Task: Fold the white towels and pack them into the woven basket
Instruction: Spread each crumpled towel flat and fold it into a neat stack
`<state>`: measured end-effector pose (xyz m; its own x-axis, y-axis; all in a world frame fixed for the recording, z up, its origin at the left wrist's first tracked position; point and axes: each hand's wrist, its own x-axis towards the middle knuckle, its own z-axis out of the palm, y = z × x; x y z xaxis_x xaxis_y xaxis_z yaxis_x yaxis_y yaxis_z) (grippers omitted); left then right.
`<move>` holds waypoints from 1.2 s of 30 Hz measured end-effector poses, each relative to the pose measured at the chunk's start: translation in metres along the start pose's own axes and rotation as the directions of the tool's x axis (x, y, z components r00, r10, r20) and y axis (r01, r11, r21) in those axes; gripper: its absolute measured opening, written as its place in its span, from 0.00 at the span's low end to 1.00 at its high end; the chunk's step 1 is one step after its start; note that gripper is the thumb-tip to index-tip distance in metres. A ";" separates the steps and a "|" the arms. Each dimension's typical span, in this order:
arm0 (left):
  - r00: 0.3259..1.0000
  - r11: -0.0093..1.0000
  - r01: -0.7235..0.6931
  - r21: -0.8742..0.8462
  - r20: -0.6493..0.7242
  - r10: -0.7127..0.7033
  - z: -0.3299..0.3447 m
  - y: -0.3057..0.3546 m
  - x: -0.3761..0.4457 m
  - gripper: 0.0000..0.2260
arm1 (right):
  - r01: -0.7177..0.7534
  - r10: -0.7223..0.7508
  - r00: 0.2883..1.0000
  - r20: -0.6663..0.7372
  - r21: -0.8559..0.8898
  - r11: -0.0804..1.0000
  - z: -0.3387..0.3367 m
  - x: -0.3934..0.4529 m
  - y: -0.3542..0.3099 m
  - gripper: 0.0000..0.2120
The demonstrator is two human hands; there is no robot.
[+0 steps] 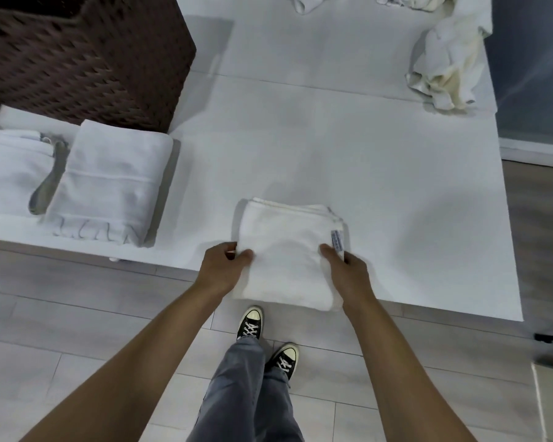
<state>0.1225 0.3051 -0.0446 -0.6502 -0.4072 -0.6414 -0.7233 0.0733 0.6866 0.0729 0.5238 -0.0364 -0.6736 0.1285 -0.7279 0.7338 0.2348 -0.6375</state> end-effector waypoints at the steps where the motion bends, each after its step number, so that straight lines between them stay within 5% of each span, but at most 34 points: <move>1: 1.000 1.000 -0.005 -0.014 0.013 0.006 -0.001 -0.001 -0.008 0.01 | 0.042 -0.042 0.999 -0.023 -0.015 0.999 -0.001 -0.007 0.003 0.15; 7: 0.997 0.993 -0.077 -0.094 0.015 0.079 -0.023 0.002 -0.050 0.05 | 0.235 -0.242 0.966 -0.096 -0.077 0.969 -0.002 -0.054 0.000 0.14; 16: 0.980 0.969 -0.180 -0.171 -0.114 0.162 -0.102 0.019 -0.103 0.08 | 0.400 -0.402 0.916 0.001 -0.098 0.911 0.036 -0.120 -0.047 0.05; 26: 0.970 0.949 -0.190 -0.253 -0.200 0.141 -0.241 0.008 -0.110 0.10 | 0.501 -0.489 0.864 0.120 -0.112 0.858 0.158 -0.179 -0.102 0.02; 36: 0.950 0.947 -0.166 -0.276 -0.302 0.078 -0.379 -0.037 -0.090 0.07 | 0.540 -0.479 0.832 0.281 -0.209 0.815 0.307 -0.209 -0.125 0.09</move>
<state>0.2963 -0.0057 0.1174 -0.6039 -0.6562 -0.4523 -0.5128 -0.1145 0.8508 0.1491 0.1722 0.1177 -0.8864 -0.2768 -0.3712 0.2160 0.4619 -0.8602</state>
